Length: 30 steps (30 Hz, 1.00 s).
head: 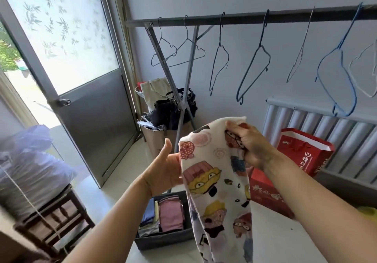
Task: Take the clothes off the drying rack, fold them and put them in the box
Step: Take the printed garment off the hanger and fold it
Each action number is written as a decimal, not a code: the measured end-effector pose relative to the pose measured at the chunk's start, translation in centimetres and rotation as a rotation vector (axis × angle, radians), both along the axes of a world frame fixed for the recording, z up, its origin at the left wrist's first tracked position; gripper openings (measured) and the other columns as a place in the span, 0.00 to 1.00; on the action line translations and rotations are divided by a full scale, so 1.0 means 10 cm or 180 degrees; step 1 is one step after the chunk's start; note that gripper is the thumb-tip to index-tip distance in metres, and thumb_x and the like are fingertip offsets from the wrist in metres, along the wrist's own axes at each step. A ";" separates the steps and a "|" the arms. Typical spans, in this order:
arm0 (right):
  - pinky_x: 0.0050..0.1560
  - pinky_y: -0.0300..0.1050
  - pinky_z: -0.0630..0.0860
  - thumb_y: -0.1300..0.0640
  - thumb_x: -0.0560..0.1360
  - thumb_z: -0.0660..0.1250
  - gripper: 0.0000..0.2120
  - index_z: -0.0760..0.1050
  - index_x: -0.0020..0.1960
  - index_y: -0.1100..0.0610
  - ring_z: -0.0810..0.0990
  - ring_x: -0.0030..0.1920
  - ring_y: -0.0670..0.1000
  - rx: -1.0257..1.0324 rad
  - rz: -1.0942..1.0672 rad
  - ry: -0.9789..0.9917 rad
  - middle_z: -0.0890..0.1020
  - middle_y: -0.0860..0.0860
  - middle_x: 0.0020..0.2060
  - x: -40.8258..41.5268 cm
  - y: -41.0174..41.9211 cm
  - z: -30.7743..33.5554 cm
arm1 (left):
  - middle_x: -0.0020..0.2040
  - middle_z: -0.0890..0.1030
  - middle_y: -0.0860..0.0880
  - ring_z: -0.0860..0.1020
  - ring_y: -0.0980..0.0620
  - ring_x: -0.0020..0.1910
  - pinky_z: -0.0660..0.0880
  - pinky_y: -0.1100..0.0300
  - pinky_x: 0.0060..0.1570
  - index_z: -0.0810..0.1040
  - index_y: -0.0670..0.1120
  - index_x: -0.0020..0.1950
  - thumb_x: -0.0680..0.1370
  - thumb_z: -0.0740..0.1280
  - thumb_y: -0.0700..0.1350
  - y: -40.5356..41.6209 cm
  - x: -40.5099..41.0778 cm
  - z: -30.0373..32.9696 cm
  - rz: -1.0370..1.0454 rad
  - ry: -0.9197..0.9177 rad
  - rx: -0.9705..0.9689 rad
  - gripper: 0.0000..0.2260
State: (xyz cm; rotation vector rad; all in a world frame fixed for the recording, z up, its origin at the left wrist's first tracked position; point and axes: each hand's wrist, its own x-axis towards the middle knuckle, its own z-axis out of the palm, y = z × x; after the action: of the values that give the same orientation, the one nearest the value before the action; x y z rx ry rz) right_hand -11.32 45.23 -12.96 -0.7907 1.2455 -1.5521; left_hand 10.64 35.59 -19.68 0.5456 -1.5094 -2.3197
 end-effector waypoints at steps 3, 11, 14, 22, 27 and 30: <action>0.53 0.61 0.76 0.57 0.80 0.64 0.09 0.78 0.49 0.63 0.82 0.41 0.59 0.0109 -0.0088 -0.0028 0.84 0.59 0.40 0.02 -0.10 -0.03 | 0.66 0.74 0.33 0.74 0.37 0.64 0.73 0.43 0.65 0.70 0.38 0.71 0.60 0.76 0.69 0.04 0.06 -0.10 0.0140 -0.0193 -0.0300 0.51; 0.49 0.54 0.79 0.50 0.80 0.61 0.17 0.77 0.56 0.64 0.83 0.48 0.60 -0.0069 0.0149 -0.0608 0.85 0.60 0.45 -0.01 -0.24 -0.07 | 0.57 0.84 0.43 0.81 0.46 0.57 0.75 0.48 0.62 0.81 0.41 0.59 0.76 0.68 0.47 0.11 -0.04 -0.04 0.1008 -0.0848 -0.0754 0.15; 0.49 0.56 0.80 0.39 0.67 0.72 0.31 0.77 0.62 0.59 0.82 0.54 0.62 0.0072 0.0861 -0.0298 0.83 0.61 0.54 -0.09 -0.13 -0.13 | 0.56 0.84 0.40 0.82 0.42 0.56 0.80 0.49 0.55 0.80 0.41 0.59 0.76 0.66 0.50 0.09 -0.10 0.10 0.1200 -0.0632 -0.0534 0.17; 0.41 0.51 0.83 0.60 0.74 0.68 0.09 0.80 0.53 0.61 0.84 0.43 0.58 0.0011 0.0465 -0.0012 0.85 0.60 0.46 -0.09 -0.13 -0.34 | 0.50 0.85 0.40 0.85 0.45 0.45 0.81 0.55 0.39 0.77 0.37 0.61 0.77 0.66 0.43 0.02 -0.18 0.47 0.1217 -0.0075 -0.0347 0.15; 0.50 0.58 0.82 0.61 0.70 0.72 0.20 0.76 0.61 0.62 0.82 0.53 0.63 -0.0207 0.0884 0.0108 0.83 0.62 0.53 -0.12 -0.13 -0.21 | 0.54 0.84 0.43 0.84 0.43 0.49 0.82 0.51 0.40 0.74 0.45 0.66 0.78 0.64 0.34 0.01 -0.18 0.49 0.1197 0.0218 -0.0444 0.17; 0.48 0.54 0.82 0.58 0.67 0.74 0.21 0.77 0.59 0.58 0.83 0.53 0.61 0.0012 0.1572 0.0435 0.84 0.59 0.53 -0.13 -0.07 -0.20 | 0.53 0.84 0.42 0.84 0.43 0.48 0.83 0.48 0.41 0.75 0.46 0.65 0.80 0.62 0.35 0.03 -0.21 0.49 0.1287 0.0319 -0.0270 0.14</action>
State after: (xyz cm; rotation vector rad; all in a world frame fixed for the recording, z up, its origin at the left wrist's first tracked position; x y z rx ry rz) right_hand -12.65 44.56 -15.00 -1.1201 1.0453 -1.1086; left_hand 8.50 35.90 -14.78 0.6350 -1.3041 -1.9366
